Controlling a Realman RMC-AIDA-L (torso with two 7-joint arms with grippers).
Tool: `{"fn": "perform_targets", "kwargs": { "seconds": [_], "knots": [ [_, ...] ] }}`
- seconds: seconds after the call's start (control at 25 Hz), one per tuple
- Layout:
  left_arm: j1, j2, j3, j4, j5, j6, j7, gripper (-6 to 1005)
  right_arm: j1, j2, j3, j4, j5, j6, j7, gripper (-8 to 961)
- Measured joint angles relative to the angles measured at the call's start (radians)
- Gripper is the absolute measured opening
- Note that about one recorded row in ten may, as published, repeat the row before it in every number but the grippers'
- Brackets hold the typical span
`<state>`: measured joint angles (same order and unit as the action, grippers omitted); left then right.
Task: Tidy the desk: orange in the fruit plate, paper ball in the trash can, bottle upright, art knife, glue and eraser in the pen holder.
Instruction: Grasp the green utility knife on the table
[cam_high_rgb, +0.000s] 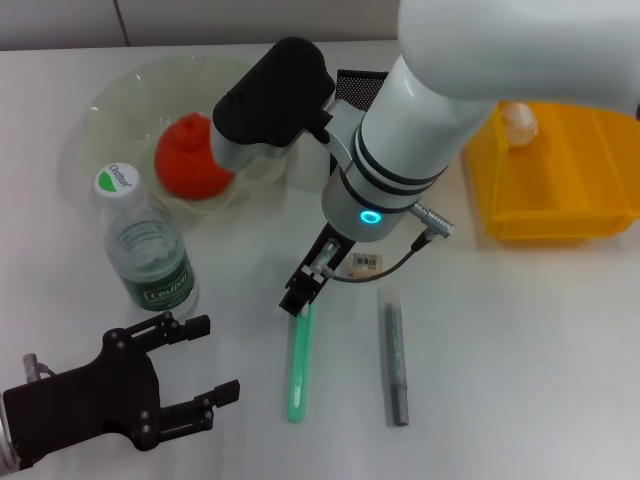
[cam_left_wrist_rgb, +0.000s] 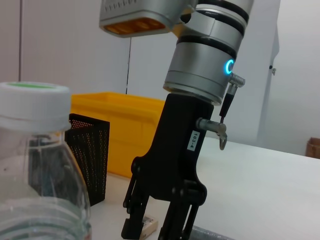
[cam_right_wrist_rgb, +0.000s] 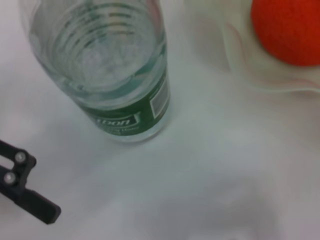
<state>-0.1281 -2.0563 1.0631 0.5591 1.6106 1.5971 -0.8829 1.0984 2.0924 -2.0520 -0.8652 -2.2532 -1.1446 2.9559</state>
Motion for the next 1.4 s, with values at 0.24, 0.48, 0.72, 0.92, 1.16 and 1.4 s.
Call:
{"fn": "perform_targets", "kwargs": {
  "seconds": [0.24, 0.48, 0.72, 0.92, 1.16, 1.4],
  "knots": [
    [-0.001, -0.001, 0.0, -0.001, 0.0, -0.001, 0.002, 772, 0.014, 0.0, -0.011, 0.026, 0.014, 0.01, 0.0, 617],
    [-0.007, -0.001, 0.0, -0.016, 0.0, -0.004, 0.002, 772, 0.015, 0.0, -0.012, 0.028, 0.014, 0.01, 0.0, 616],
    [-0.007, -0.001, 0.0, -0.016, 0.0, -0.013, 0.002, 772, 0.02, 0.0, -0.013, 0.032, 0.014, 0.0, 0.0, 578],
    [-0.008, -0.001, 0.0, -0.016, 0.0, -0.013, 0.002, 772, 0.02, 0.0, -0.013, 0.032, 0.014, -0.001, 0.0, 421],
    [-0.008, -0.001, 0.0, -0.016, 0.0, -0.014, 0.003, 772, 0.02, 0.0, -0.007, 0.032, 0.014, -0.006, 0.0, 388],
    [-0.008, -0.001, 0.0, -0.016, 0.0, -0.014, 0.002, 772, 0.007, 0.0, 0.038, 0.024, 0.014, -0.008, 0.0, 388]
  ]
}}
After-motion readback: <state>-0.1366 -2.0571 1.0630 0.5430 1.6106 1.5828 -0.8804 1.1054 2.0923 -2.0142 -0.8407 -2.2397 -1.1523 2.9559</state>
